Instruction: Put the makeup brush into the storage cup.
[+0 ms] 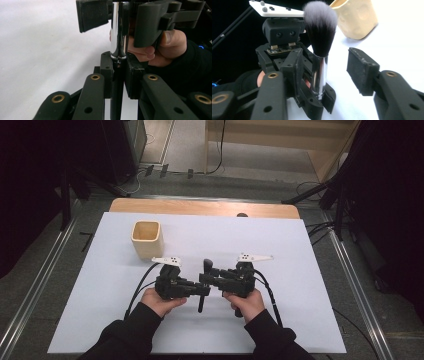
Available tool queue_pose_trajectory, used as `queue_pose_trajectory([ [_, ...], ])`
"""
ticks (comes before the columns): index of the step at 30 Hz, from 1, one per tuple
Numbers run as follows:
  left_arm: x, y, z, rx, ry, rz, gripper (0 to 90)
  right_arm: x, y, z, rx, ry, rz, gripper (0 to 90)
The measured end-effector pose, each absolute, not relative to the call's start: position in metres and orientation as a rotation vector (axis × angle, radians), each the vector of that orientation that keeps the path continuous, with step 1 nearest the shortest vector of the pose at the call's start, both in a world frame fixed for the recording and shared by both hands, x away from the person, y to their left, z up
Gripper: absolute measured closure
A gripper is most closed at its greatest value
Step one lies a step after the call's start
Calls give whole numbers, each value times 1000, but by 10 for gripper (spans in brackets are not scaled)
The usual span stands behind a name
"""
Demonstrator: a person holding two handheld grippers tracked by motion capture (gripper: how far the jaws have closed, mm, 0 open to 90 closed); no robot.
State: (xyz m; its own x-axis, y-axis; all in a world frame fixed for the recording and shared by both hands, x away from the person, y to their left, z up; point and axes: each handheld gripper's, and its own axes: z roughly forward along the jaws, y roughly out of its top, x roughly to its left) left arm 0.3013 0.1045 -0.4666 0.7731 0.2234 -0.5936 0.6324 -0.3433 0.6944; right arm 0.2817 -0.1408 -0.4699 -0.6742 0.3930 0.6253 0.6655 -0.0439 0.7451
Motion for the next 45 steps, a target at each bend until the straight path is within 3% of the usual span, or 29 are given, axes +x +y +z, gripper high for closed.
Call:
queue_pose_trajectory([
  [2,302,106,-466,1924,653,-480,790,281,-141,-469,-1149,-2017,-1787,397],
  [14,303,117,-465,1959,692,-442,790,279,-150,-466,-1122,-2086,-1798,297],
  [45,310,145,-455,1978,769,-364,790,268,-168,-468,-1067,-2483,-1660,255],
])
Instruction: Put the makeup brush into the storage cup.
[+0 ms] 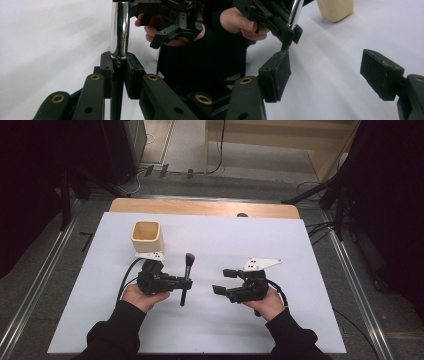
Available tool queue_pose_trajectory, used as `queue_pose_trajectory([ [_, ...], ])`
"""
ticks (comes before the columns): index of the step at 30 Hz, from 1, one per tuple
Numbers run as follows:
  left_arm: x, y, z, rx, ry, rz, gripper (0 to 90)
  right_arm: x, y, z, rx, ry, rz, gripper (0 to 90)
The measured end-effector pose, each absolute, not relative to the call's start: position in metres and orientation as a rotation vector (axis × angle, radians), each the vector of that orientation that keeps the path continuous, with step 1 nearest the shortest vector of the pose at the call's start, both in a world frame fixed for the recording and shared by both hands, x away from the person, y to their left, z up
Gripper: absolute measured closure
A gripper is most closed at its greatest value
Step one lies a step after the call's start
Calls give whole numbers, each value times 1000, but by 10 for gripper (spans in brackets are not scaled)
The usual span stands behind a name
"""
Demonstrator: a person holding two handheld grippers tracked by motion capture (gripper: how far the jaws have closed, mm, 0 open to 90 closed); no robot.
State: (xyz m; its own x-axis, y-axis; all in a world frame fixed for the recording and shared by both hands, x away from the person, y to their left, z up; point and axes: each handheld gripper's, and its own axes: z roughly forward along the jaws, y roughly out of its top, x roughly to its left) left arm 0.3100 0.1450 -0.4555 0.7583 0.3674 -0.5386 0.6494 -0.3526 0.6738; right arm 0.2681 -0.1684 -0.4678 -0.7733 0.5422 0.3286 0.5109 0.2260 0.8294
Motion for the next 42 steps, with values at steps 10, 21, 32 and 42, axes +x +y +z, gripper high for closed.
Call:
queue_pose_trajectory([
  [10,311,146,-455,1984,774,-377,790,263,-175,-471,1016,2465,1545,221],
  [21,310,146,-454,1995,778,-371,790,254,-186,-474,976,2507,1405,221],
  [32,311,145,-454,1995,786,-382,790,248,-201,-477,1017,2524,1320,219],
  [42,311,148,-451,1980,795,-385,790,240,-216,-483,1017,2543,1243,198],
])
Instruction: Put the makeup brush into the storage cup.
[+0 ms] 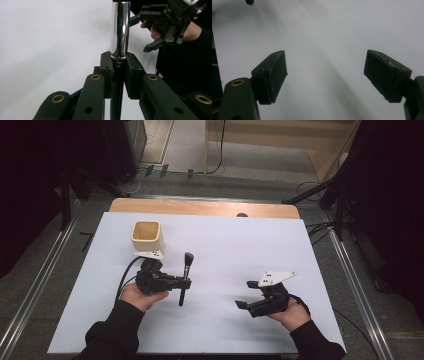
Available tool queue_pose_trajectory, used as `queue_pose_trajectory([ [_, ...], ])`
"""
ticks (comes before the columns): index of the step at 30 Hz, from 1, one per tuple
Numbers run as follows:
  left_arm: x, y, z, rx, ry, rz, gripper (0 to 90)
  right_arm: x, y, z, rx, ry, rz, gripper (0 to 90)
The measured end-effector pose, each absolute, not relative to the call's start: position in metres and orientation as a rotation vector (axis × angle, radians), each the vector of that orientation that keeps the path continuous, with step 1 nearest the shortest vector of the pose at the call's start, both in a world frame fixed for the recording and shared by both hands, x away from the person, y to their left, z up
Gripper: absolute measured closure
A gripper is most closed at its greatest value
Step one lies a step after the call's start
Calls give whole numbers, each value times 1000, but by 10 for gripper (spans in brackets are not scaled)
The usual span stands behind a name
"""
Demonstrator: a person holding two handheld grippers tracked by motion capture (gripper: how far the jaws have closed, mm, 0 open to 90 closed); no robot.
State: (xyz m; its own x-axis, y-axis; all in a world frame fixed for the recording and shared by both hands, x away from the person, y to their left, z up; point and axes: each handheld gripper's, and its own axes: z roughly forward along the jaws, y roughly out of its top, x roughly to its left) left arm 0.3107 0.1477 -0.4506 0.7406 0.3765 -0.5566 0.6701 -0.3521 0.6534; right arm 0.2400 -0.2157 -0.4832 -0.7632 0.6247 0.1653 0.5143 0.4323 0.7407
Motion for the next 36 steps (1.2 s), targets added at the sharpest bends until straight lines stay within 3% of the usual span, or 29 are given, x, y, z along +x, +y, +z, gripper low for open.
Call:
queue_pose_trajectory([
  [19,320,153,-440,1984,810,-371,790,231,-246,-492,1072,2533,1200,198],
  [36,335,169,-414,1970,853,-298,791,231,-248,-495,1098,2536,1185,198],
])
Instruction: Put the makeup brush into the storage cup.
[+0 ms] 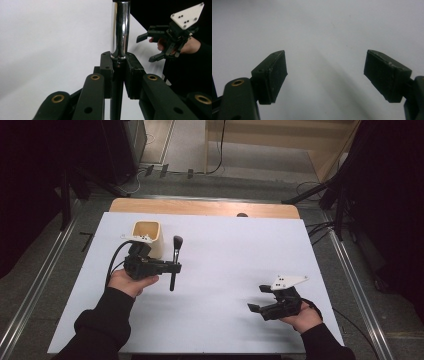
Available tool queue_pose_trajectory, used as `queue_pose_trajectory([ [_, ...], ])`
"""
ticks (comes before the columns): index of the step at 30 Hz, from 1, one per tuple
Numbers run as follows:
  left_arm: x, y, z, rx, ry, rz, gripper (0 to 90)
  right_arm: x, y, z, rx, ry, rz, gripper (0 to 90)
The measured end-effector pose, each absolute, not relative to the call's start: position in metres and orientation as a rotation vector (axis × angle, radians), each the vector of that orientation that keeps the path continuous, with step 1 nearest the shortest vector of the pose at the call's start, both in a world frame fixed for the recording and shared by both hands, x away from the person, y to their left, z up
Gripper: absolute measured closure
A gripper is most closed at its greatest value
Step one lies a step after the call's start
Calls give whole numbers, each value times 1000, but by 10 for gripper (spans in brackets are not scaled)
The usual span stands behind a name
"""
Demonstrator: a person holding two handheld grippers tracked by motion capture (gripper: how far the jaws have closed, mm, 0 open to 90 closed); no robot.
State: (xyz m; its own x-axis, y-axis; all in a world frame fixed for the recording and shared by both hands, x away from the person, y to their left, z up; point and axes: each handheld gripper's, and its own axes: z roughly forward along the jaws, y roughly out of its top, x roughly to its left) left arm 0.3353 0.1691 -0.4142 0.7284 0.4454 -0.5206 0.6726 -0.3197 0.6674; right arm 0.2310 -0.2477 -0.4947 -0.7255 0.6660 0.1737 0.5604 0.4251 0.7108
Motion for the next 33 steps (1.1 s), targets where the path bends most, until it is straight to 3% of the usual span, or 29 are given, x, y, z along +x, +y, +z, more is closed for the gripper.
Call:
queue_pose_trajectory([
  [33,372,196,-372,1893,949,-126,791,231,-247,-494,1102,2541,1188,198],
])
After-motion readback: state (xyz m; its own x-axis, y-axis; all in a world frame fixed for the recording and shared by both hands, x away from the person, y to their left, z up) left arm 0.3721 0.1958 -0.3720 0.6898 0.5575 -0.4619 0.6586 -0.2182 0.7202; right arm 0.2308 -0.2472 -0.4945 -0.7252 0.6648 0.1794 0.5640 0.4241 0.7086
